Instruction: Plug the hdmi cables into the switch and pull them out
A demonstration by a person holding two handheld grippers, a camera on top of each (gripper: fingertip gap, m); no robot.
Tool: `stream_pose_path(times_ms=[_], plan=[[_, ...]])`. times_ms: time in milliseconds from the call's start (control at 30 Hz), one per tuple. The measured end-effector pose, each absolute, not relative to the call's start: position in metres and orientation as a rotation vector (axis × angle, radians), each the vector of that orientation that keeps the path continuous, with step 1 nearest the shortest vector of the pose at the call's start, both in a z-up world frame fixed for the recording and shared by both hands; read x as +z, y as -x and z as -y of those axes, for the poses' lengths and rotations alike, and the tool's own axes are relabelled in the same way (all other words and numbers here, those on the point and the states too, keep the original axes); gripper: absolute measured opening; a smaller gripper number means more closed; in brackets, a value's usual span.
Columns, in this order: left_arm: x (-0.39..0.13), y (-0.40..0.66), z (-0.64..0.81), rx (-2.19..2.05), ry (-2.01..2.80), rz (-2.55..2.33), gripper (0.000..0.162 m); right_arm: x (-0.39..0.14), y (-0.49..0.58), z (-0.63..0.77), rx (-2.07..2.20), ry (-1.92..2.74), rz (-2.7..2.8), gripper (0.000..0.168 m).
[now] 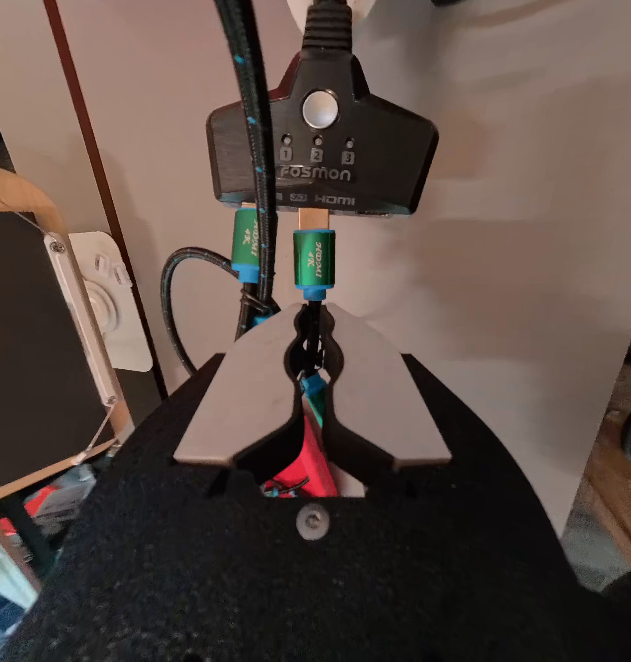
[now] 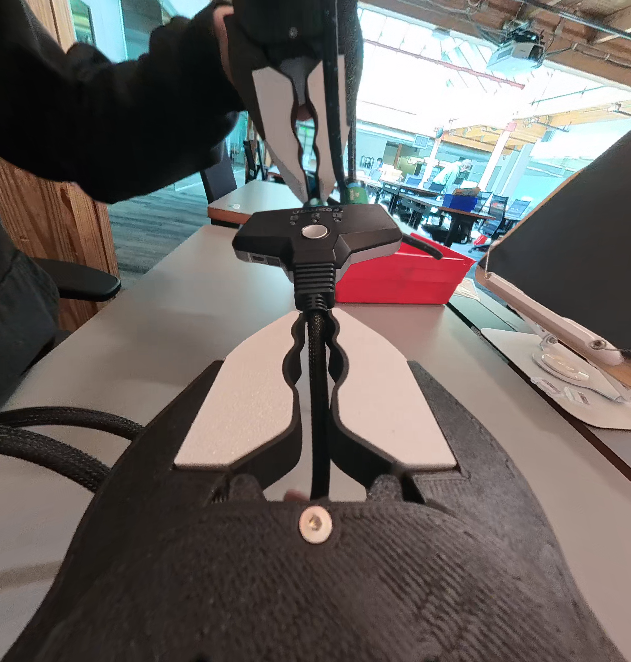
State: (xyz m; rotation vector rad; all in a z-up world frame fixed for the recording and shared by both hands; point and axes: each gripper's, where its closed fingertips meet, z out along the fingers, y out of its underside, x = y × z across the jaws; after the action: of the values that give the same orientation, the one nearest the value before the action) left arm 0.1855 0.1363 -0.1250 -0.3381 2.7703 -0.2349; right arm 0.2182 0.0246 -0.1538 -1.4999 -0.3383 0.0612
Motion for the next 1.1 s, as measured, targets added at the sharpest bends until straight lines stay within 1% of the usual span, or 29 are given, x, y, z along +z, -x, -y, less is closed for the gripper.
stream_pose_path(times_ms=[33, 267, 400, 467, 600, 833, 967, 1033, 1100], plan=[[-0.125, -0.186, -0.137, -0.208, 0.293, -2.78, 0.005, -0.156, -0.218, -0.025, 0.054, 1.518, 0.342, 0.011], [-0.12, -0.19, -0.138, -0.061, 0.198, -2.787, 0.005, -0.158, -0.219, -0.028, 0.025, 1.556, 0.342, 0.011], [-0.124, -0.194, -0.145, 0.151, 0.175, -2.758, 0.005, -0.167, -0.222, -0.034, -0.05, 1.65, 0.353, 0.011], [-0.121, -0.196, -0.142, 0.139, 0.172, -2.732, 0.005, -0.175, -0.225, -0.035, -0.097, 1.71, 0.36, 0.011], [-0.111, -0.201, -0.13, -0.166, 0.238, -2.697, 0.004, -0.167, -0.229, -0.031, -0.109, 1.674, 0.329, 0.011], [-0.128, -0.201, -0.131, -0.618, 0.227, -2.633, 0.004, -0.161, -0.231, -0.028, -0.1, 1.65, 0.307, 0.011], [-0.136, -0.201, -0.134, -0.762, 0.25, -2.578, 0.005, -0.16, -0.23, -0.029, -0.098, 1.647, 0.309, 0.011], [-0.132, -0.204, -0.135, -0.827, 0.274, -2.506, 0.006, -0.163, -0.232, -0.03, -0.105, 1.659, 0.302, 0.011], [-0.118, -0.203, -0.129, -1.023, 0.317, -2.435, 0.005, -0.162, -0.236, -0.028, -0.111, 1.648, 0.281, 0.011]])
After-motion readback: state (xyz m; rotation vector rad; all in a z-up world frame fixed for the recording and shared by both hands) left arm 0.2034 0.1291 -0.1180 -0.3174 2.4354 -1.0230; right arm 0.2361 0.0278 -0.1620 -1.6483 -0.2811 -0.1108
